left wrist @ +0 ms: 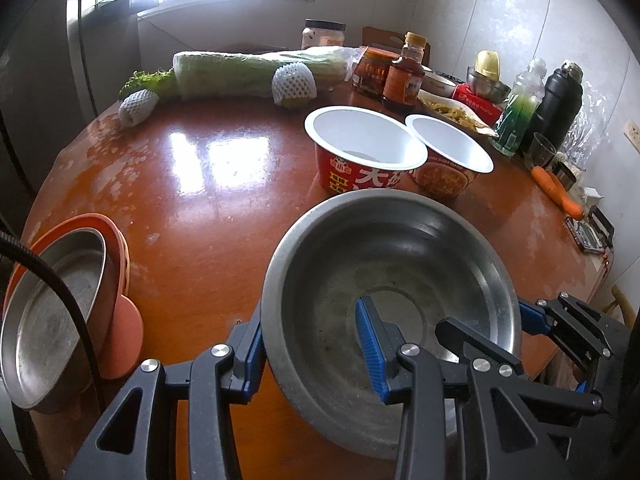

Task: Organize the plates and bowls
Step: 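Lift the steel bowl with the left tool and carry it toward the white bowls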

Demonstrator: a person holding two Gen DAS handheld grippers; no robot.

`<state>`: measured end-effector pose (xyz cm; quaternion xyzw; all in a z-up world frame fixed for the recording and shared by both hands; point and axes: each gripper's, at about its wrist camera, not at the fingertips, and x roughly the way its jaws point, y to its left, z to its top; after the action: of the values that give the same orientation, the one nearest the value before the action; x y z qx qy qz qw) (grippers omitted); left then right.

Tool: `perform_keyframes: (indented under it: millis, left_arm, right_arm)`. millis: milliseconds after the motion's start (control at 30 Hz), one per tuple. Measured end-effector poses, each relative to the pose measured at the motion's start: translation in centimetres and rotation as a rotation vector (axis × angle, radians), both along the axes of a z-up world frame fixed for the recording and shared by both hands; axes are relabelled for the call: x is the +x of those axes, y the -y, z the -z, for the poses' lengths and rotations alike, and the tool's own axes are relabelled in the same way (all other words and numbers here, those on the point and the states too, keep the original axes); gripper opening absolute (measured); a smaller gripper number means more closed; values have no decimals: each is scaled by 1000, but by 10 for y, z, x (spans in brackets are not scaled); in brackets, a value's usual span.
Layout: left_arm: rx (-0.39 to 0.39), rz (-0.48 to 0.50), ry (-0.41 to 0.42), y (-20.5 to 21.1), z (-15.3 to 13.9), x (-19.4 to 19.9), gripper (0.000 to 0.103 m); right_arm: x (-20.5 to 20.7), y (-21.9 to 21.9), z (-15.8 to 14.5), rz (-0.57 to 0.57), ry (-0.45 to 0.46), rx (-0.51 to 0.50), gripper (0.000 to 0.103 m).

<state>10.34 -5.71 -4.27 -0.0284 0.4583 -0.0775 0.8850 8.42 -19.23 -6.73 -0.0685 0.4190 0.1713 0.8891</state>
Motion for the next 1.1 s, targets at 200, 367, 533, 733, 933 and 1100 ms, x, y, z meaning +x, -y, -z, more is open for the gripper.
perform_keyframes:
  millis: [200, 367, 533, 733, 933, 1100]
  left_arm:
    - [6, 2, -7, 2, 4, 2, 42]
    - [8, 4, -6, 2, 4, 2, 42]
    - [20, 0, 3, 2, 4, 2, 43]
    - [2, -11, 24, -3, -2, 0, 51]
    - [6, -16, 31, -4, -7, -1, 52]
    - [10, -20, 45, -4, -13, -4, 52]
  right_arm:
    - [1, 1, 3, 1, -10, 4, 45]
    - [3, 2, 5, 4, -16, 9, 45]
    - [3, 2, 6, 7, -23, 22, 45]
    - [3, 3, 3, 11, -25, 29, 51]
    - [2, 4, -1, 20, -19, 32, 56]
    - [1, 6, -6, 28, -5, 34, 58]
